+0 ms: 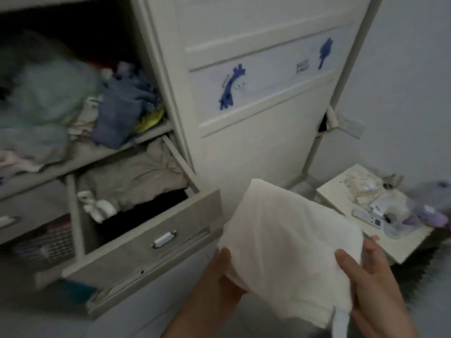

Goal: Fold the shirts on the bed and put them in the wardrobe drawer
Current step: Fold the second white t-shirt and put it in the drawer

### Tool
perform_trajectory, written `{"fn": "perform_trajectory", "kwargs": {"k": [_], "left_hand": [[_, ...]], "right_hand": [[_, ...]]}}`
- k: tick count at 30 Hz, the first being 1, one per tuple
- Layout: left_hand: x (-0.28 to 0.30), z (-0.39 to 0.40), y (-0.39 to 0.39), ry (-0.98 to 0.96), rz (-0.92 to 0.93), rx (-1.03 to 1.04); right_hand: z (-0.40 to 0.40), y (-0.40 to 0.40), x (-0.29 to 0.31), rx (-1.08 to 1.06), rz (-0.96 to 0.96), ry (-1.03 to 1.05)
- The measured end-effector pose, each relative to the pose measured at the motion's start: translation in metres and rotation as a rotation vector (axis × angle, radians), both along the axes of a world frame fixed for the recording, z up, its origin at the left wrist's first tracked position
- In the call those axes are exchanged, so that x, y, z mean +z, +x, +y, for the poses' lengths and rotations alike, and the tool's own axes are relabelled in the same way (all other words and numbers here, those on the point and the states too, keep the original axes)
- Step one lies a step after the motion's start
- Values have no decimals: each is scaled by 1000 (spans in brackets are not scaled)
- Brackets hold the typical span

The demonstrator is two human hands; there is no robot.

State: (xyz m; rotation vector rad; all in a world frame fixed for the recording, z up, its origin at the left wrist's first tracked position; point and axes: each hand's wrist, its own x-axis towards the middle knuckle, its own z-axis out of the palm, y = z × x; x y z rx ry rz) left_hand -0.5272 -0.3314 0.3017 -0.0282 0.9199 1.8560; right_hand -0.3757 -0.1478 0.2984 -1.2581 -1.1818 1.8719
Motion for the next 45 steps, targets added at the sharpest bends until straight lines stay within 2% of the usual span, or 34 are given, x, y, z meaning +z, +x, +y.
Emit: {"fn": "perform_trajectory", "kwargs": {"k": [3, 5, 8, 14, 18, 21, 23, 24, 28, 30, 31, 33, 35, 37, 40, 45], "left_hand": [[44, -22, -25, -64, -27, -14], [53, -35, -43, -116, 47, 3], [53, -58, -76, -221, 165, 139], [39, -112, -161, -335, 216, 423], [16, -142, -223, -408, 213, 550], [-4, -165, -265, -522, 222, 614], [-14, -176, -288, -720, 287, 537], [-19, -180, -296, -838, 341, 436], [-37, -171, -320, -1204, 508, -139], [-36, -166, -330, -1370, 576, -365], [-37, -166, -336, -1389, 587, -388], [-34, -167, -345, -1386, 631, -248], [-33, -160, -353, -1469, 983, -163], [-37, -144, -360, -1409, 1289, -247], [-48, -129, -365, -1279, 1289, -472], [-68, -142, -358, -1274, 1339, -310]], "right_hand": [[-4, -27, 61, 104, -100, 150], [-12, -52, 81, 193, -130, 256], [-27, -100, 91, 309, -114, 341], [-52, -235, 70, 599, -131, 393], [-75, -334, 43, 778, -159, 471], [-96, -396, 20, 846, -148, 452], [-106, -423, 1, 891, -192, 451], [-110, -432, -12, 935, -253, 446], [-119, -441, -60, 1192, -626, 436], [-114, -439, -64, 1223, -688, 395], [-110, -439, -62, 1254, -684, 386], [-101, -438, -59, 1291, -695, 356], [-100, -439, -57, 1289, -721, 373], [-104, -443, -59, 1291, -733, 404], [-116, -441, -63, 1249, -712, 319], [-118, -428, -70, 1181, -796, 388]]}}
